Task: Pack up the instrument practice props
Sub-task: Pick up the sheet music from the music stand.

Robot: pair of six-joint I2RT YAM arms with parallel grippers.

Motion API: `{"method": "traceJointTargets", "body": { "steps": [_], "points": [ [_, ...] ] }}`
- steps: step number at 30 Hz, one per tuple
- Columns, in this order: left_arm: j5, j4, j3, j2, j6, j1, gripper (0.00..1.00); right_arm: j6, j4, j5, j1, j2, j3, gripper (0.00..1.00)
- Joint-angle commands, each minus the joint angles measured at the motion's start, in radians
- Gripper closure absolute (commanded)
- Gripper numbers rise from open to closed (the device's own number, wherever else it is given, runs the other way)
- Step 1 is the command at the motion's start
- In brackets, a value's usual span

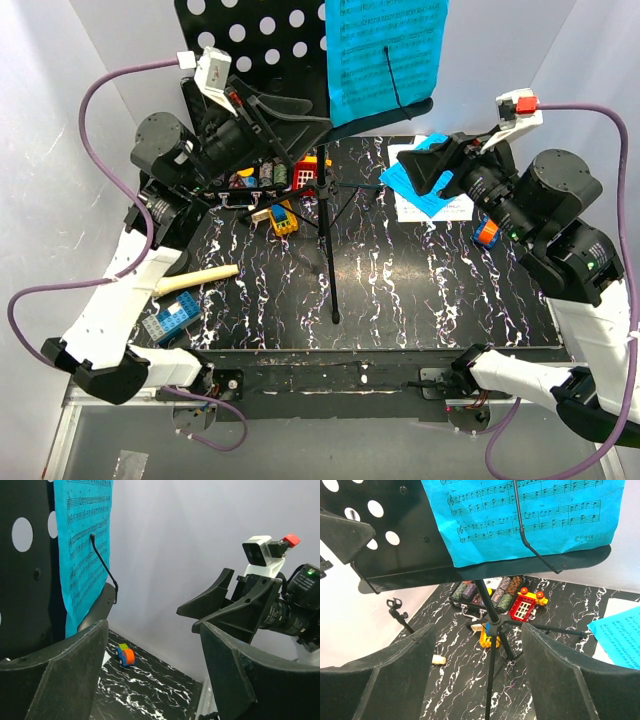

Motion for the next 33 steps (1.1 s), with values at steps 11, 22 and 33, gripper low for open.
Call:
{"method": "traceJointTargets", "body": {
  "steps": [11, 22, 33],
  "points": [
    [-0.523, -0.028, -0.103, 0.023, 0.183, -0.249, 0.27, -0.043, 0.125, 0.063, -0.003, -0.051, -0.094, 0.23],
    [-0.779, 0.077, -0.203, -0.029, 0.177, -0.326, 0.27, -0.045, 0.126, 0.057, 0.0, -0.053, -0.091, 0.22],
    [-0.808, 0.088, -0.156, -0.013, 0.22, -0.335, 0.25, -0.04, 0.123, 0.048, -0.002, -0.056, -0.091, 0.21]
  ]
}}
